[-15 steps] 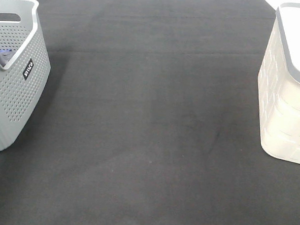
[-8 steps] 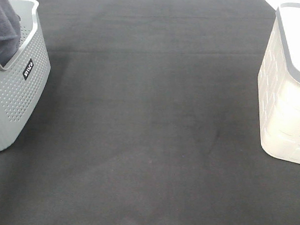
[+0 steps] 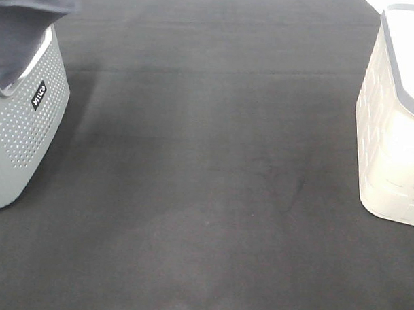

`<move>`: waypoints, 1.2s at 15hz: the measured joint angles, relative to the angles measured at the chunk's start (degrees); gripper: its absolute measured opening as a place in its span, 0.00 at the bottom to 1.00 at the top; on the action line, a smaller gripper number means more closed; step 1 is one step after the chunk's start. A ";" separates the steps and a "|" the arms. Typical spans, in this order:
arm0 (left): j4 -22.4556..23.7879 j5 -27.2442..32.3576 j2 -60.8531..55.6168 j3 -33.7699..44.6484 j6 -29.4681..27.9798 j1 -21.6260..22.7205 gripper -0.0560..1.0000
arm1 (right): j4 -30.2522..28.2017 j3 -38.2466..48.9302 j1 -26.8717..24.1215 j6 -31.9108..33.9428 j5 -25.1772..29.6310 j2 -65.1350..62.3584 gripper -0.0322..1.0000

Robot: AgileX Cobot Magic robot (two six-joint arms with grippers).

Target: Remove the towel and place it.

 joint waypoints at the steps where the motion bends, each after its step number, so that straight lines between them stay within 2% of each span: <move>1: 2.69 0.97 2.46 -2.01 -1.15 -2.75 0.05 | 3.27 0.00 0.00 -3.09 -2.18 2.41 0.60; 3: 6.88 1.89 7.79 -6.30 -2.69 -7.05 0.05 | 9.85 0.00 0.00 -9.97 -5.79 7.05 0.60; 8: 7.51 2.75 15.47 -10.66 -7.33 -11.97 0.05 | 31.57 0.00 0.00 -31.97 -9.91 18.16 0.60; 12: 6.59 2.75 18.85 -10.66 -7.91 -13.75 0.05 | 50.82 -0.06 0.00 -52.37 -9.28 23.61 0.53; 14: 5.67 2.81 19.88 -10.66 -8.14 -15.18 0.05 | 59.36 -0.06 0.11 -58.79 -6.19 26.01 0.55; 15: 5.10 2.81 20.80 -10.66 -8.88 -16.21 0.05 | 66.23 -0.06 3.44 -64.40 -6.65 28.65 0.60; 18: 4.18 3.84 21.43 -10.66 -9.17 -16.33 0.05 | 73.57 -1.89 12.72 -71.33 -15.18 34.89 0.62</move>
